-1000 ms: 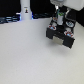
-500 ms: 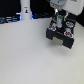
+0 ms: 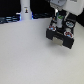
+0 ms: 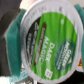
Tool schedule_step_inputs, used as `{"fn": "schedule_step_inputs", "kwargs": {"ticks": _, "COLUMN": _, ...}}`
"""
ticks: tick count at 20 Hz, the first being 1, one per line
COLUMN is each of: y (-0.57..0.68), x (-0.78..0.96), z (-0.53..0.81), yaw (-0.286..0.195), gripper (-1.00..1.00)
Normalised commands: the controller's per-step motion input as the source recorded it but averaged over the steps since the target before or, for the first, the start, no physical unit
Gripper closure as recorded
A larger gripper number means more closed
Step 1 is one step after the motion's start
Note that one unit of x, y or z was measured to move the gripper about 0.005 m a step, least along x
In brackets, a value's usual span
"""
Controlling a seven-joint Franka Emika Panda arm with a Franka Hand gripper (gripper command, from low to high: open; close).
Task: Open the kcup holder, insert the kcup into the holder, and close the kcup holder
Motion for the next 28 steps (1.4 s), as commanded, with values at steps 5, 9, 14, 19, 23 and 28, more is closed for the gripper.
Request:
{"fn": "schedule_step_inputs", "kwargs": {"ticks": 5, "y": 0.01, "x": 0.29, "z": 0.45, "yaw": -0.006, "gripper": 1.0}}
{"fn": "schedule_step_inputs", "kwargs": {"ticks": 9, "y": 0.13, "x": 0.46, "z": 0.48, "yaw": -0.023, "gripper": 1.0}}
{"fn": "schedule_step_inputs", "kwargs": {"ticks": 14, "y": 0.04, "x": 0.11, "z": -0.06, "yaw": -0.002, "gripper": 1.0}}
{"fn": "schedule_step_inputs", "kwargs": {"ticks": 19, "y": 0.03, "x": -0.01, "z": -0.15, "yaw": -0.005, "gripper": 1.0}}
{"fn": "schedule_step_inputs", "kwargs": {"ticks": 23, "y": 0.01, "x": 0.04, "z": -0.18, "yaw": -0.009, "gripper": 1.0}}
{"fn": "schedule_step_inputs", "kwargs": {"ticks": 28, "y": 0.06, "x": 0.11, "z": -0.24, "yaw": -0.005, "gripper": 1.0}}
